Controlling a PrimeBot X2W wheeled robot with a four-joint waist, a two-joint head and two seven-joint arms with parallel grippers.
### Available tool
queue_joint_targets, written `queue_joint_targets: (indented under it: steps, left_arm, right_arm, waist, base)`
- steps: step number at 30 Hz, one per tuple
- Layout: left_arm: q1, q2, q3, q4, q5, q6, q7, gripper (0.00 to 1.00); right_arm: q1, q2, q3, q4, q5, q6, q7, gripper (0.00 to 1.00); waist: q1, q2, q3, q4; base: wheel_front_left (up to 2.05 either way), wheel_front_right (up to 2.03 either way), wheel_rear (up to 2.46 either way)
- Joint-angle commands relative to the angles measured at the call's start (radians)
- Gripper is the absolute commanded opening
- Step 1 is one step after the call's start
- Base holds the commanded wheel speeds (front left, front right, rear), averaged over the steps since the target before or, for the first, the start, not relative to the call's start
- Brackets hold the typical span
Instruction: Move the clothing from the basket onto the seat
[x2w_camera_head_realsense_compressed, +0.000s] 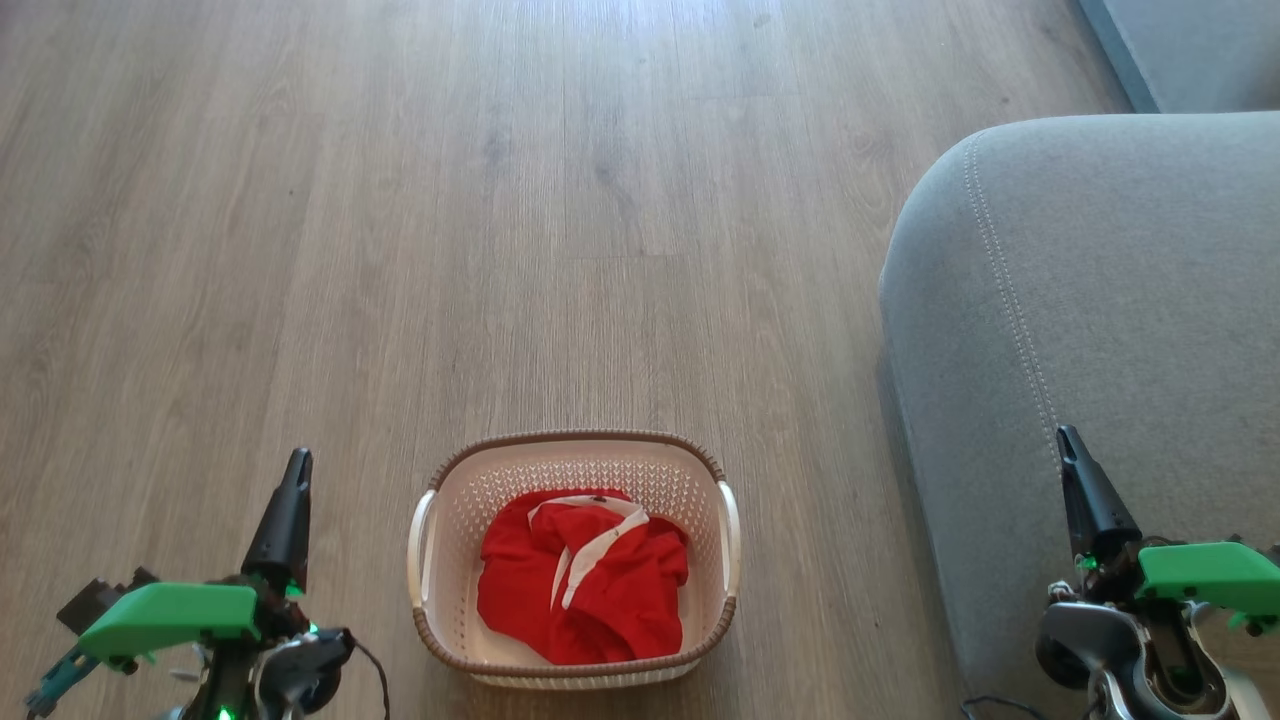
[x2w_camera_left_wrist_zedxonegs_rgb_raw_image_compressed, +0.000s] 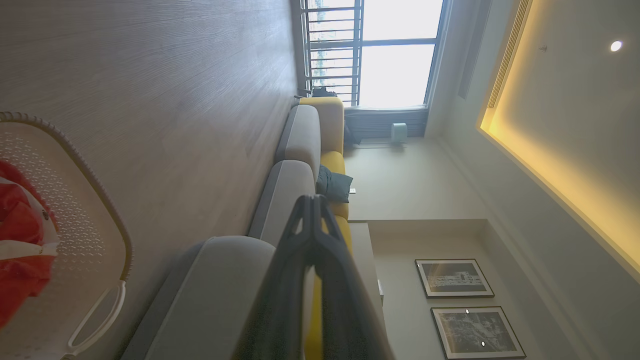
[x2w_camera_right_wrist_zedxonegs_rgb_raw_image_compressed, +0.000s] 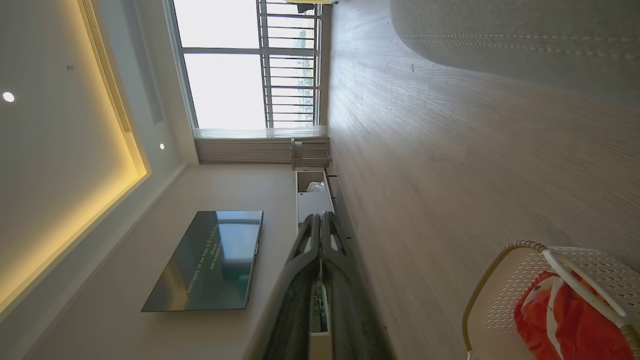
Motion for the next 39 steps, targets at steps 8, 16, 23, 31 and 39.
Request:
queue_joint_targets:
  steps: [8,16,23,31,39]
  left_arm:
    - [-0.048,0.009,0.032,-0.029,0.008,-0.009,0.008,0.0]
    - [-0.048,0.009,0.032,-0.029,0.007,-0.009,0.008,0.0]
    - [-0.048,0.009,0.032,-0.029,0.007,-0.009,0.008,0.0]
    - [-0.048,0.009,0.032,-0.029,0.007,-0.009,0.008,0.0]
    - [0.006,-0.002,-0.001,0.02,-0.001,0.002,-0.002,1.0]
  right_arm:
    - [-0.051,0.001,0.017,-0.032,-0.01,0.0,0.006,0.0]
    - [-0.051,0.001,0.017,-0.032,-0.01,0.0,0.006,0.0]
    - [-0.051,0.001,0.017,-0.032,-0.01,0.0,0.006,0.0]
    - [-0.051,0.001,0.017,-0.032,-0.01,0.0,0.006,0.0]
    - [0.007,0.0,0.004,0.021,0.0,0.0,0.0,1.0]
  waist:
    - [0.0,0.0,0.0,0.0]
    - [0.0,0.0,0.0,0.0]
    - [0.0,0.0,0.0,0.0]
    - [0.0,0.0,0.0,0.0]
    - [0.0,0.0,0.0,0.0]
  base:
    - [0.0,0.0,0.0]
    - [0.0,0.0,0.0]
    - [0.0,0.0,0.0]
    - [0.0,0.0,0.0]
    - [0.0,0.0,0.0]
